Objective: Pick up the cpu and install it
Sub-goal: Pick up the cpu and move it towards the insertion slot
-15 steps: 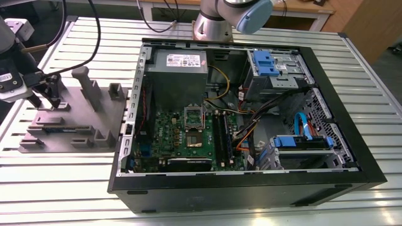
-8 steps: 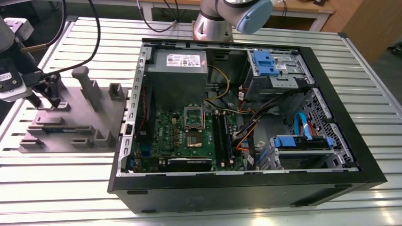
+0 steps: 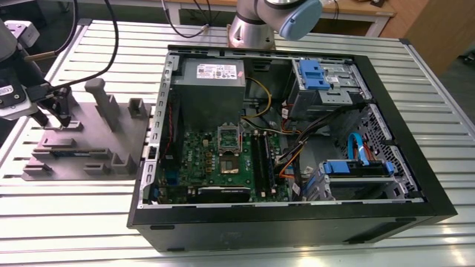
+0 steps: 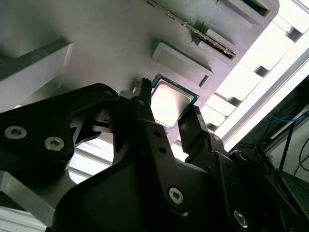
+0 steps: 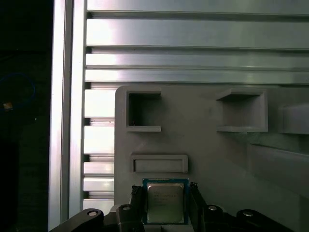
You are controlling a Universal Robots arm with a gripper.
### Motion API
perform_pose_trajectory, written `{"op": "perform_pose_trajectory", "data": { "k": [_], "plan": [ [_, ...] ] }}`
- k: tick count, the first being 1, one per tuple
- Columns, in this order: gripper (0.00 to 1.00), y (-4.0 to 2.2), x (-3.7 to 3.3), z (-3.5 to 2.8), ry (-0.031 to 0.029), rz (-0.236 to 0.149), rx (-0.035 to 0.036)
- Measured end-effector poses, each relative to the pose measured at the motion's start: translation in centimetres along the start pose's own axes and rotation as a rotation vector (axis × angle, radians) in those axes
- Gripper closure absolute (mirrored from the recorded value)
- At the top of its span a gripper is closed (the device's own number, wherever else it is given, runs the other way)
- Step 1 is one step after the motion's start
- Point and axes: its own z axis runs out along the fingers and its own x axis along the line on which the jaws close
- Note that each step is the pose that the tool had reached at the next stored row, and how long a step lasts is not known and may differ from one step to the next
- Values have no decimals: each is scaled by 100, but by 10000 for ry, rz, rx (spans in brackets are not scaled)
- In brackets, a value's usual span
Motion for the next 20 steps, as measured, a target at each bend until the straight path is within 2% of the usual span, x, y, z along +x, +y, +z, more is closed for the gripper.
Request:
{"op": "perform_pose_trajectory", "data": {
  "k": [20],
  "plan": [
    [53, 3, -1, -60, -1, 0, -1]
  ]
}}
